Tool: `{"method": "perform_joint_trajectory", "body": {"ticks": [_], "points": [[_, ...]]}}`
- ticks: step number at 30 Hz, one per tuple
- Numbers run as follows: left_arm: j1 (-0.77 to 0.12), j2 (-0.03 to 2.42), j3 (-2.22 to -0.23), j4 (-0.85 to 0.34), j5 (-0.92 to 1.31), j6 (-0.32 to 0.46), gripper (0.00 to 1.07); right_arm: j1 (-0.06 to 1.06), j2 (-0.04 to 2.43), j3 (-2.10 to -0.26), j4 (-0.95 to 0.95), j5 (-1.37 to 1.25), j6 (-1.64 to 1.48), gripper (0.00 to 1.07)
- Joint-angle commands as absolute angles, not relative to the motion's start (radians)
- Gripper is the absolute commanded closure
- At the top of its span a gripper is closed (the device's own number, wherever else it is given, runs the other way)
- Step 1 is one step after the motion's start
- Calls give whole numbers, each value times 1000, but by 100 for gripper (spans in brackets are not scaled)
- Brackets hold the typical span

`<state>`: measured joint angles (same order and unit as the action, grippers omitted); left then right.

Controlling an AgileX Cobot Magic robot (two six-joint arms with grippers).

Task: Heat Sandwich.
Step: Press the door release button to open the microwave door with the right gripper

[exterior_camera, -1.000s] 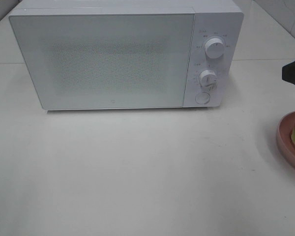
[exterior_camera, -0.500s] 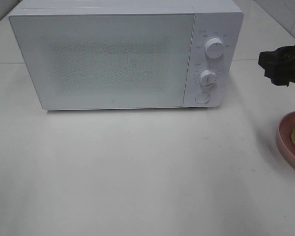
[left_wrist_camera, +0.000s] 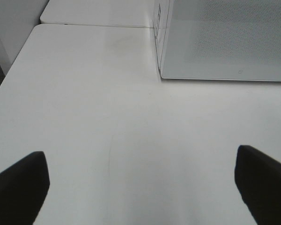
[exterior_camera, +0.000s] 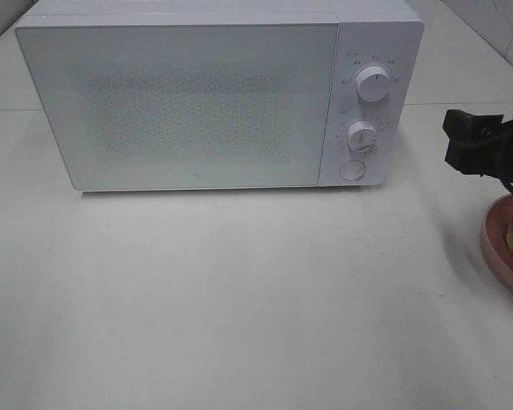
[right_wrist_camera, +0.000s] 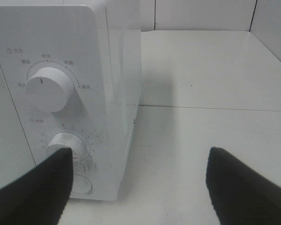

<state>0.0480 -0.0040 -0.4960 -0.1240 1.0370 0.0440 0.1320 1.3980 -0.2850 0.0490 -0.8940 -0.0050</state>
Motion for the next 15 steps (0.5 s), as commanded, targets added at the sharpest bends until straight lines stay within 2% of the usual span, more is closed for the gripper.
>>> {"method": "perform_joint_trajectory", "body": {"ticks": [1,7,15], "points": [[44,-33,-494,-125,1034,36,5,199,1420,-267,162,-976,-80,31],[44,-33,-494,-125,1034,36,5,354,1502,-241,330,-1080,-167,31],[44,-33,-494,-125,1034,36,5,491,1616,-241,475,-1210,-185,31]]}}
